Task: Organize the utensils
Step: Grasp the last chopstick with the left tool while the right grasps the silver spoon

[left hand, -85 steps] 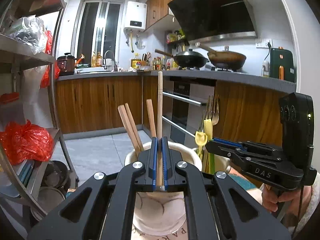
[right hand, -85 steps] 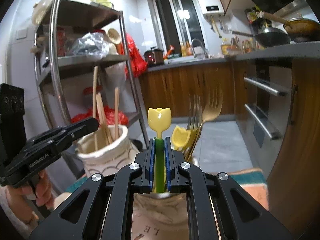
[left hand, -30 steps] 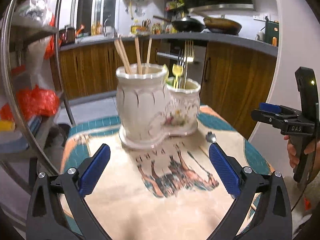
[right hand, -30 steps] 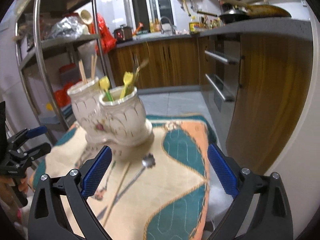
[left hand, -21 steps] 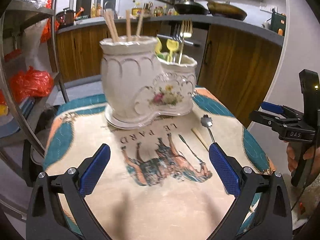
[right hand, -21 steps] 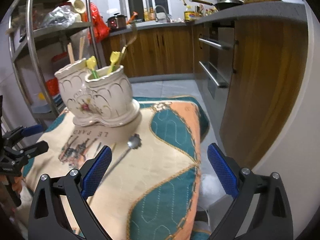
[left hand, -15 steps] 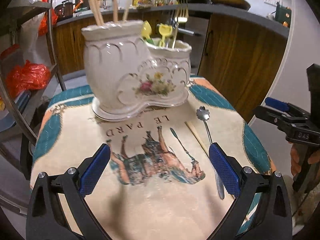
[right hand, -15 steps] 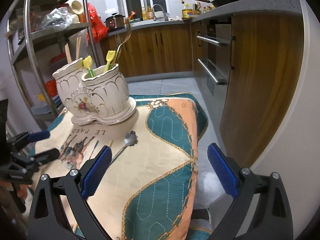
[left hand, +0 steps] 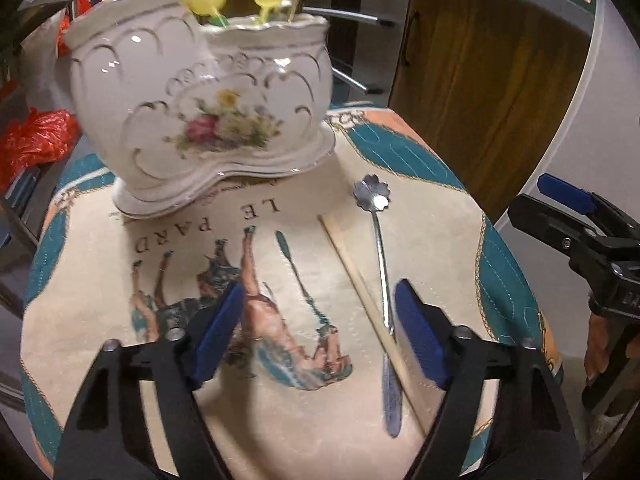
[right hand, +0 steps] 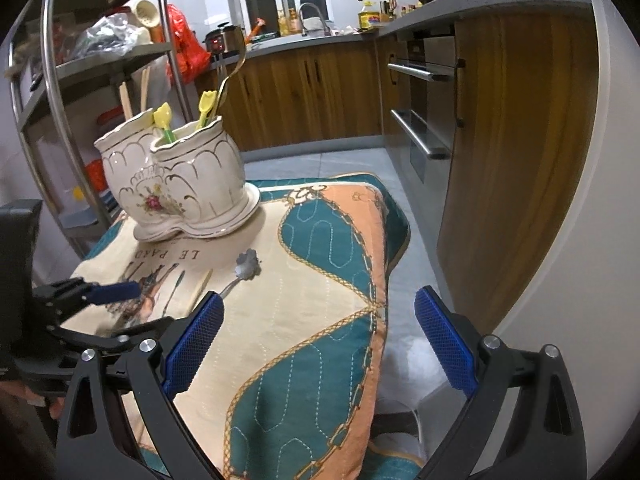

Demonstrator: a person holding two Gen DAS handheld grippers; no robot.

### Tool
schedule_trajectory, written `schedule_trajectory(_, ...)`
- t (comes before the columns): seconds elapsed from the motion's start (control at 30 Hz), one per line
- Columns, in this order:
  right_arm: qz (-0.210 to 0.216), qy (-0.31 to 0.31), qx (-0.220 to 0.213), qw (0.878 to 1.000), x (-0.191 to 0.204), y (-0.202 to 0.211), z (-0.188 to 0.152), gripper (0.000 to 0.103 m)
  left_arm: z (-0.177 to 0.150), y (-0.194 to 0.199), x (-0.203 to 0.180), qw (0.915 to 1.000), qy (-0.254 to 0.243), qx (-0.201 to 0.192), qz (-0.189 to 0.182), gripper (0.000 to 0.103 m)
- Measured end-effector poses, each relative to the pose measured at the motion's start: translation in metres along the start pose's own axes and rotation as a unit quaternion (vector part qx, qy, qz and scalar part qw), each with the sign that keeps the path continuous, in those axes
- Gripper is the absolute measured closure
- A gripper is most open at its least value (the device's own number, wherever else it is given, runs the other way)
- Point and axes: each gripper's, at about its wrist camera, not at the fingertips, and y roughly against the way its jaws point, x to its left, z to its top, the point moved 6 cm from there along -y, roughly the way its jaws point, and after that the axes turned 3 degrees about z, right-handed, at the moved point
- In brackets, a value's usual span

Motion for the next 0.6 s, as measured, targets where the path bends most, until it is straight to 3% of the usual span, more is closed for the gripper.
schedule_trajectory(0.3,0.010,0.005,0.008,1.000,0.004,-0.003,-0.005,0.007,0.007,-0.012,-0.009,0.9996,-0.019,0.012,0.019,0.067)
schedule_trajectory(0.47,0.012,0.009,0.012,1.000,0.006,-0.004,-0.006,0.007,0.009,-0.016,-0.015,0.9996,-0.019,0.020,0.010,0.067)
schedule_trajectory(0.57,0.015,0.011,0.015,1.000,0.008,-0.005,-0.006,0.007,0.008,-0.015,-0.016,0.9989,-0.040,0.019,0.013,0.093)
schedule_trajectory(0.6,0.017,0.012,0.017,1.000,0.009,-0.005,-0.006,0.007,0.008,-0.015,-0.015,0.9989,-0.042,0.019,0.008,0.093)
